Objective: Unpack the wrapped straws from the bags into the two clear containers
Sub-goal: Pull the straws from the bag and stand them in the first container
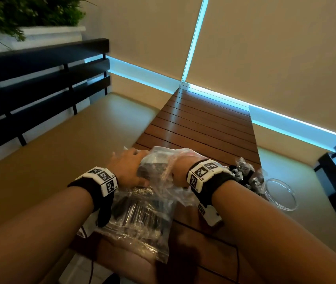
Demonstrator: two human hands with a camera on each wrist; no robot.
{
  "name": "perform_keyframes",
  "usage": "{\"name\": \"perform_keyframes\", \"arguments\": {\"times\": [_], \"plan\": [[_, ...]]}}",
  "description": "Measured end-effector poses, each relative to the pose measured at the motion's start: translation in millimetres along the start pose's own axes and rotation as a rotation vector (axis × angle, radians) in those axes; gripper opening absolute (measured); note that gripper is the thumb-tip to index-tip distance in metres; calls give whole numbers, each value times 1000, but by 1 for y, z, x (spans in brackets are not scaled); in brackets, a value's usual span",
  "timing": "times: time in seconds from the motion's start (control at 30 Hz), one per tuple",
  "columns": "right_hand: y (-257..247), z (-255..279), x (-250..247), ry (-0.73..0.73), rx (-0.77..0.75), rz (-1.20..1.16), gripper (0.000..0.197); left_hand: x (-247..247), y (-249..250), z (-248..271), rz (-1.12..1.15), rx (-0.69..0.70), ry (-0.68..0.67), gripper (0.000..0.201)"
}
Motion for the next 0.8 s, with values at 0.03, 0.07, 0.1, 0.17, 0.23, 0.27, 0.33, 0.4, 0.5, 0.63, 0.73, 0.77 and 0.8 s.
{"name": "perform_keyframes", "arguments": {"times": [0.03,0.07,0.1,0.17,0.23,0.27,0.33,0.4,0.5,0.63,0.73,0.77,0.8], "plan": [[4,5,-6,74,22,15,42,0,-4,-1,14,-31,-2,95],[9,8,-6,125,54,9,41,0,-7,-1,36,-61,-10,93],[14,10,-7,138,86,31,39,-1,-8,-1,62,-87,-20,93],[18,19,-12,97,117,94,38,-1,-9,-2,118,-122,-36,92],[22,25,-15,120,117,67,37,-1,-6,-2,177,-135,-58,90],[21,25,-15,116,116,32,38,1,-5,-2,201,-132,-73,87],[18,21,-10,117,94,-3,38,1,-3,-2,240,-94,-86,77],[14,14,-2,65,91,33,35,0,-1,-1,269,-51,-82,63],[2,5,6,-11,68,88,32,1,-2,2,266,-24,-96,51],[0,-1,-1,130,41,106,29,-4,-11,8,242,-69,-98,46],[7,2,-15,204,31,104,31,-10,-11,10,318,-62,-91,23],[12,3,-20,217,31,128,29,-10,-12,8,329,-62,-86,20],[18,6,-25,226,40,169,25,-12,-13,8,336,-70,-70,25]]}}
Point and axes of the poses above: each hand's wrist, its own z-axis away from the middle knuckle, its own x-axis out of the palm, y = z × x, the point moved 3 cm from there along -z, towards the middle knuckle, and after that the axes turned 11 degrees about z, right-handed, at the moved point
